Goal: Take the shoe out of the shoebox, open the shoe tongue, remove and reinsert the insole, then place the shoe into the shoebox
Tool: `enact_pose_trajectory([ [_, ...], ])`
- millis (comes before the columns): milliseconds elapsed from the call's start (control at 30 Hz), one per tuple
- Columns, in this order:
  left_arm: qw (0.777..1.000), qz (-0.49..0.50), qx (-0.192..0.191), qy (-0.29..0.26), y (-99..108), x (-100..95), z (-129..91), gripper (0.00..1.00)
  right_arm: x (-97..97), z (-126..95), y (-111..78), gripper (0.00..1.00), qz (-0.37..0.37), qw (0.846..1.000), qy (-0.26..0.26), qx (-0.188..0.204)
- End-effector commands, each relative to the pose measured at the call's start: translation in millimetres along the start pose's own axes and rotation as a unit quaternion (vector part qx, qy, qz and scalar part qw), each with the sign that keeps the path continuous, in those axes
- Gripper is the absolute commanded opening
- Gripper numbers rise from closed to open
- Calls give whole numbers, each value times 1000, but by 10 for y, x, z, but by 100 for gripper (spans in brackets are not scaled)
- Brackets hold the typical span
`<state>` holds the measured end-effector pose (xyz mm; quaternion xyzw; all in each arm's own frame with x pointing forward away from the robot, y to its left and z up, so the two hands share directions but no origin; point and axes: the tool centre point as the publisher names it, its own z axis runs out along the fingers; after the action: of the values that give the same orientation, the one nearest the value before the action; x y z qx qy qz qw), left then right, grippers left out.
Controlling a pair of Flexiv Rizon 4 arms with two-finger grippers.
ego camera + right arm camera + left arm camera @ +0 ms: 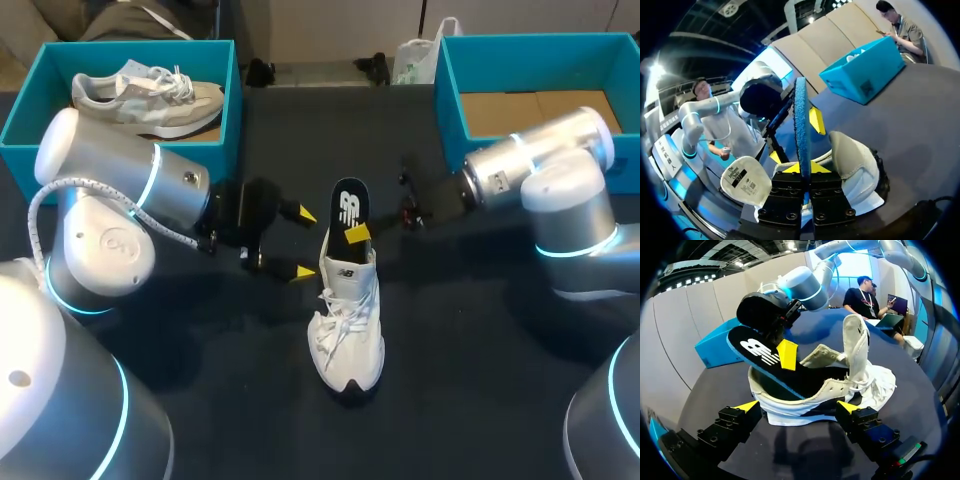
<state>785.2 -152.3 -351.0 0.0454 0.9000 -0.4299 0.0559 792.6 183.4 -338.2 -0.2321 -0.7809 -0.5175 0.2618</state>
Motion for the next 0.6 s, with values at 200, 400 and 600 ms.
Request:
enact_pose_trajectory([
  [200,1000,0,-1,0,-6,-4,5,100,117,112,-199,0,31,999,9,39],
  [400,1000,0,-1,0,-6,-4,5,100,140,144,-273,0,45,997,16,56],
  [600,1000,0,-1,0,-6,-4,5,100,114,95,-240,13,40,998,8,50],
])
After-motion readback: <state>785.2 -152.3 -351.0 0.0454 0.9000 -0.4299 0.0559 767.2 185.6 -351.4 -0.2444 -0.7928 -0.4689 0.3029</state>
